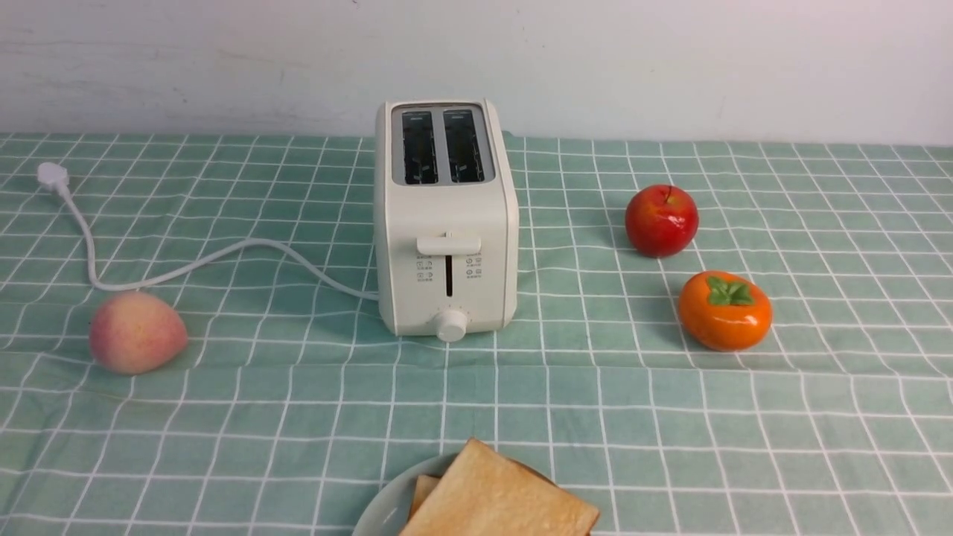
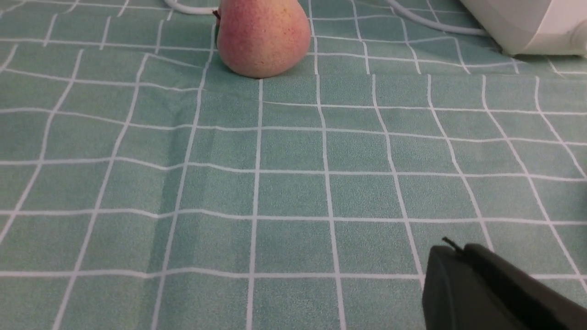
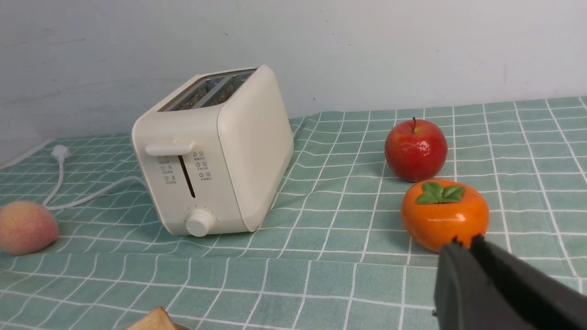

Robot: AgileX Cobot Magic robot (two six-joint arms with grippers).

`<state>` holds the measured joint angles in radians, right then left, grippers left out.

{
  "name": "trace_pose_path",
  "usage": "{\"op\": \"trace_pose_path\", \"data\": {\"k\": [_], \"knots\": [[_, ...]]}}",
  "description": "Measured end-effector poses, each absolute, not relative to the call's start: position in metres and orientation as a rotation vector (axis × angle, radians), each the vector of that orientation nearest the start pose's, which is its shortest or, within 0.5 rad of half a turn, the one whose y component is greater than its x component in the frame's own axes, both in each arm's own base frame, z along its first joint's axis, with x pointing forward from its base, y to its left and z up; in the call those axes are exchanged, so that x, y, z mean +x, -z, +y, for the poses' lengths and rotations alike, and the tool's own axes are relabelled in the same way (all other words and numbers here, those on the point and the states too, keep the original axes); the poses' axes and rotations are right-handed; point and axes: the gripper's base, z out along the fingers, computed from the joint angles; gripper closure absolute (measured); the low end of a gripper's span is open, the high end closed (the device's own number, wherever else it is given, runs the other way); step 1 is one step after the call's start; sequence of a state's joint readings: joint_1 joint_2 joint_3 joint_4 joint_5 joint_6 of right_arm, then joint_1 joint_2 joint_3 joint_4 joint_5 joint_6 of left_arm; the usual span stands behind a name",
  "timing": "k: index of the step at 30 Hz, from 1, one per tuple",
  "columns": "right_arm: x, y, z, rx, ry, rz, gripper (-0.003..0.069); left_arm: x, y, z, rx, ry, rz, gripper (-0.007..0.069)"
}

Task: Take toasted bread from bread machine on blue coffee table place on plate.

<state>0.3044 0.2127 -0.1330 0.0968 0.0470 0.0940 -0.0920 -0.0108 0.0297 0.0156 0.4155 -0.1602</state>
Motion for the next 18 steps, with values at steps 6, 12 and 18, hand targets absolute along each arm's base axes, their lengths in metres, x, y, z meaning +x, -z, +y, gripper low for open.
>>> {"op": "trace_pose_path", "data": {"k": [6, 12, 18], "knots": [[0.0701, -0.24, 0.0225, -0.096, -0.386, 1.622, 0.0623, 0.051, -0.1666, -0.0068, 0.001, 0.156, 1.92, 0.0618], [0.0702, -0.2396, 0.0225, -0.096, -0.386, 1.623, 0.062, 0.0509, -0.1667, -0.0075, -0.017, 0.179, 1.921, 0.061], [0.0702, -0.239, 0.0225, -0.096, -0.385, 1.625, 0.062, 0.0509, -0.1667, -0.0076, -0.035, 0.194, 1.921, 0.0607]]}}
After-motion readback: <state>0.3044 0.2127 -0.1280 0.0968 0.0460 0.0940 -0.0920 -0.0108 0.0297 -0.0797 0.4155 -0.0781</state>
